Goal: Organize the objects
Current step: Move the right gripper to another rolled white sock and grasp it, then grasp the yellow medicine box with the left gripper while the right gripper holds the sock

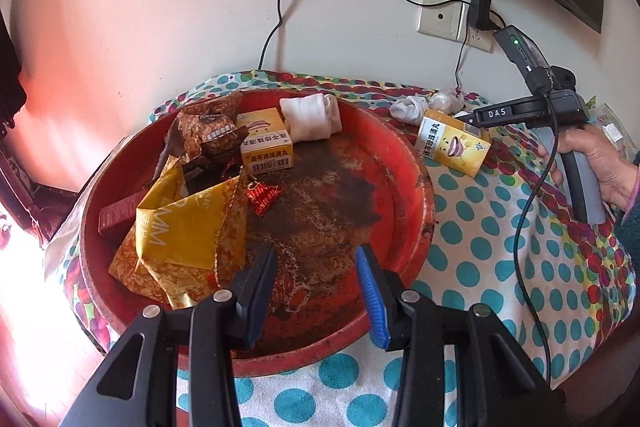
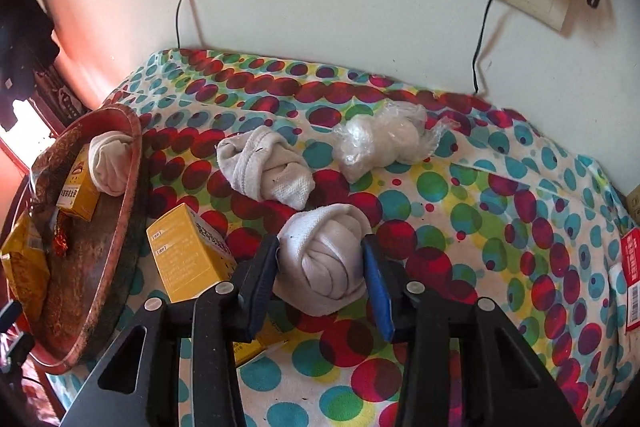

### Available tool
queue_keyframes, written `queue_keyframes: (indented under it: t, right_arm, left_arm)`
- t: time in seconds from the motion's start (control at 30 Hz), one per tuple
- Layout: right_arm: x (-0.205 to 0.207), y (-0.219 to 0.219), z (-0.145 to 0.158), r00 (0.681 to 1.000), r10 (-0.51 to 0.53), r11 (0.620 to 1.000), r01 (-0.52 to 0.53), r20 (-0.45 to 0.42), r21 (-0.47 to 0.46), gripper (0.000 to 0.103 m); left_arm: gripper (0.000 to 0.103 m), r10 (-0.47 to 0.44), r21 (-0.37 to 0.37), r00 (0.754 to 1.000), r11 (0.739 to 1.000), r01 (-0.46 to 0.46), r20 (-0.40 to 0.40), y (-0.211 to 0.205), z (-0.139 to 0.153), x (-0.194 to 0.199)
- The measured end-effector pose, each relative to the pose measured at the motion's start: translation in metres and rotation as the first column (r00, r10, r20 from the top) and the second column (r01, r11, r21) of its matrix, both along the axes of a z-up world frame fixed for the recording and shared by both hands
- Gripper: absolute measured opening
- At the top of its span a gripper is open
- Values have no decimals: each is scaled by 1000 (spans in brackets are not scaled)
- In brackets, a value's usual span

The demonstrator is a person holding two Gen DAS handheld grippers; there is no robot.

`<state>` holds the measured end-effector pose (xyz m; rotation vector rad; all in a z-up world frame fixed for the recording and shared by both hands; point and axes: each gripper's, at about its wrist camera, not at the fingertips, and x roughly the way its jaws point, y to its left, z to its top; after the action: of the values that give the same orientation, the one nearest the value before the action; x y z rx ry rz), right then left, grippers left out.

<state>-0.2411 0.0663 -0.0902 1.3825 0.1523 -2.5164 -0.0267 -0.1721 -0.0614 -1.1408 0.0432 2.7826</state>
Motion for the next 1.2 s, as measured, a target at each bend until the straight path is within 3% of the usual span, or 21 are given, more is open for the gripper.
queue_keyframes:
  t: [0.2, 0.33, 0.4, 0.43, 0.6, 0.7, 0.77, 0.9, 1.13, 1.2]
  right_arm:
    - [17, 11, 7, 992, -19, 999, 15, -122, -39, 36]
    - [41, 43, 14, 979, -58, 996, 44, -194, -76, 36]
    - [55, 60, 13, 971, -70, 995, 52, -228, -84, 36]
    - [64, 69, 11, 968, -74, 994, 53, -242, -93, 36]
    - [89, 93, -1, 965, -98, 984, 58, -241, -166, 37]
    - [92, 98, -9, 967, -101, 980, 56, -233, -191, 37]
    - [92, 100, -12, 969, -99, 974, 48, -225, -221, 37]
    - [93, 94, -12, 970, -72, 973, 17, -232, -229, 37]
    - [95, 80, -13, 973, -6, 977, -44, -231, -210, 37]
    - [93, 78, -15, 976, -4, 978, -41, -216, -204, 37]
  left_arm:
    - [41, -33, -12, 999, 999, 34, 31, 32, 15, -14]
    - [44, -66, 124, 993, 991, 54, 94, 58, 33, -44]
    - [55, -68, 194, 988, 980, 40, 136, 74, 41, -64]
    - [55, -76, 220, 985, 975, 41, 152, 81, 44, -74]
    - [56, -54, 296, 963, 955, -28, 264, 123, 52, -128]
    - [56, 19, 328, 919, 931, -159, 393, 136, 40, -161]
    - [56, 75, 320, 871, 912, -256, 485, 143, 29, -179]
    - [56, 183, 259, 811, 889, -378, 556, 153, 14, -199]
    - [56, 318, 121, 748, 876, -466, 582, 161, -12, -206]
    - [56, 328, 131, 751, 868, -478, 573, 161, -18, -205]
